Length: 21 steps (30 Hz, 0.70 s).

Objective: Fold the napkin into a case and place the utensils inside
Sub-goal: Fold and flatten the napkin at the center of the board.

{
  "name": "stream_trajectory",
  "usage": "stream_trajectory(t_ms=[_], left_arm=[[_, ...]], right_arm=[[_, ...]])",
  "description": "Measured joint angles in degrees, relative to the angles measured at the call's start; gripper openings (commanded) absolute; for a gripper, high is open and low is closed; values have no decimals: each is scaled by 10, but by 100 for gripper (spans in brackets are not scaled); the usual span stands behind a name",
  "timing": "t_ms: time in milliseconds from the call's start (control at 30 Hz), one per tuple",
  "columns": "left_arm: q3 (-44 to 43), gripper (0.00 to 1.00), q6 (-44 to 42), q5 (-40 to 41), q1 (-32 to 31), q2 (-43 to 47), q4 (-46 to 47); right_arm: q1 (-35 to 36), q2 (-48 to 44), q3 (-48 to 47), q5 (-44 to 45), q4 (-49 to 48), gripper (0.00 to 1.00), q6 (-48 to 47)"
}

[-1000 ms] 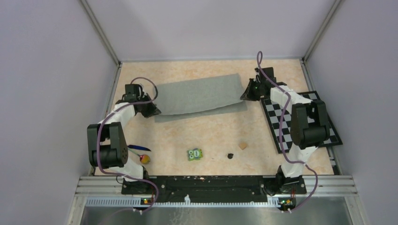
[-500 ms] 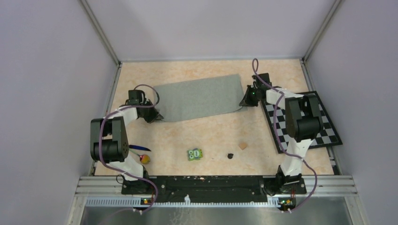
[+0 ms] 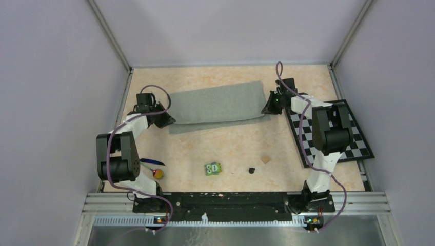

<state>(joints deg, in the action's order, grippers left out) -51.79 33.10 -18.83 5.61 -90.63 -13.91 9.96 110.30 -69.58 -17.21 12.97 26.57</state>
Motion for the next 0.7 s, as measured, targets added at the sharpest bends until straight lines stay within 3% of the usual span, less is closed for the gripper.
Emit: stream_trajectory(t_ms=[167, 367, 433, 500, 567, 700], left_arm=[[-4, 0, 0, 4, 3, 3, 12], [51, 2, 4, 5, 3, 2, 23], [61, 11, 7, 5, 3, 1, 23], [62, 29, 8, 5, 3, 0, 19], [53, 51, 5, 14, 3, 0, 7], [22, 68, -8, 55, 3, 34, -32]], right_arm=[[0, 0, -9, 0, -6, 0, 0], [0, 0, 10, -5, -18, 0, 1], [0, 0, 17, -7, -18, 10, 2], [0, 0, 17, -9, -14, 29, 1], [1, -5, 16, -7, -3, 42, -3], [7, -53, 6, 41, 52, 51, -27]])
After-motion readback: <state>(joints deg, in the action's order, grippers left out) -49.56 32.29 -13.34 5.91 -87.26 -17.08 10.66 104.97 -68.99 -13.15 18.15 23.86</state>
